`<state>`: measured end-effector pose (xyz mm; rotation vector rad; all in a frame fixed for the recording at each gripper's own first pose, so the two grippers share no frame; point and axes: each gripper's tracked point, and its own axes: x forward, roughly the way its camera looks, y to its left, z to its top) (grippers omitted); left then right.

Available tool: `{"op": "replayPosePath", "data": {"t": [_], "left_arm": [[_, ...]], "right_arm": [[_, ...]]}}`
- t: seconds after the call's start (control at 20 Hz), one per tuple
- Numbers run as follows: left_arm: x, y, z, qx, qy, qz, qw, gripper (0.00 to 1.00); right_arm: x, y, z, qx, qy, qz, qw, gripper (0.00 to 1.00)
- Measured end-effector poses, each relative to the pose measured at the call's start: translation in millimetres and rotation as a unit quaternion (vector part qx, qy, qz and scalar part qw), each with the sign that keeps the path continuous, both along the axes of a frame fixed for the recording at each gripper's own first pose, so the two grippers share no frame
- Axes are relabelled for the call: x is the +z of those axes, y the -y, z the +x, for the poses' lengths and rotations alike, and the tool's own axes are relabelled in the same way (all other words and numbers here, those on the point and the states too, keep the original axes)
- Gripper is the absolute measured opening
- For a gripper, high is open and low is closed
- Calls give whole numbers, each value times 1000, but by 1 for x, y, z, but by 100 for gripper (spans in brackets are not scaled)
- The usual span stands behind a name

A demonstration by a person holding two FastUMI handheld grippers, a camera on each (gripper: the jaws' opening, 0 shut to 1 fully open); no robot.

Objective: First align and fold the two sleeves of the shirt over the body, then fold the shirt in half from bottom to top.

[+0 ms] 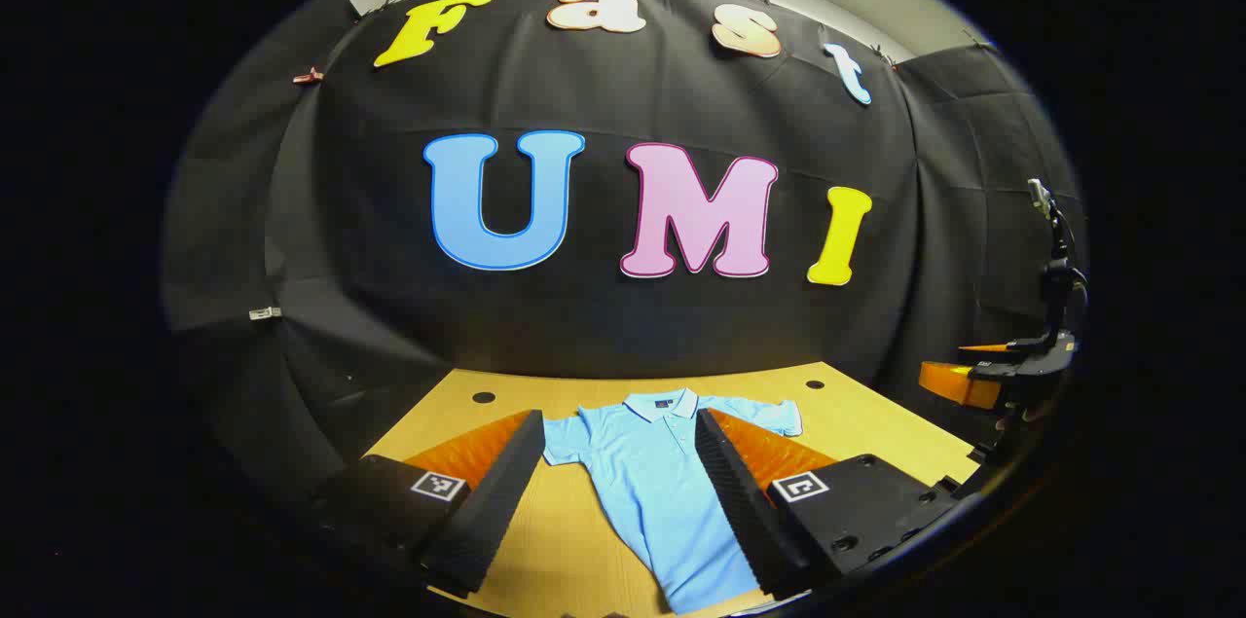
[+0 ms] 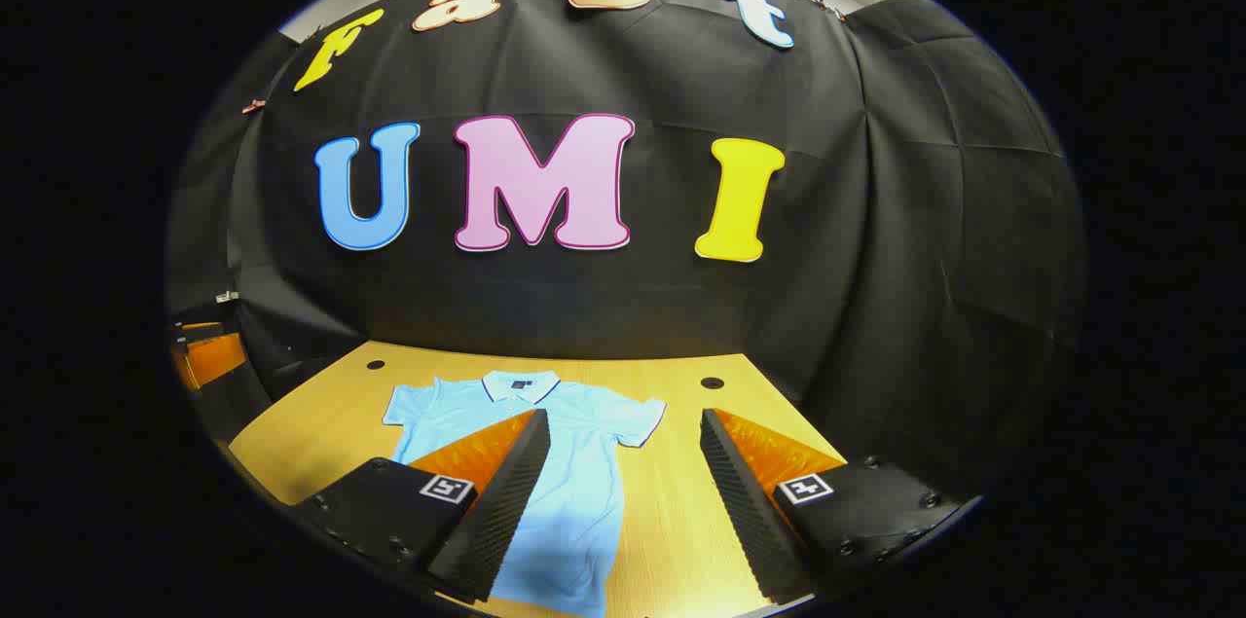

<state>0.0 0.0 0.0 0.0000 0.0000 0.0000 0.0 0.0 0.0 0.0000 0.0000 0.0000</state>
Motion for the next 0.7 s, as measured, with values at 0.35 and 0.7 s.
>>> {"op": "replayPosePath", "data": {"t": [0.35, 0.7], "left_arm": [[2, -4, 7, 2, 1, 2, 1000, 99], [2, 3, 13, -6, 3, 8, 1000, 99]], "right_arm": [[2, 5, 14, -8, -4, 8, 1000, 97], [6, 6, 24, -7, -3, 11, 1000, 97]]}}
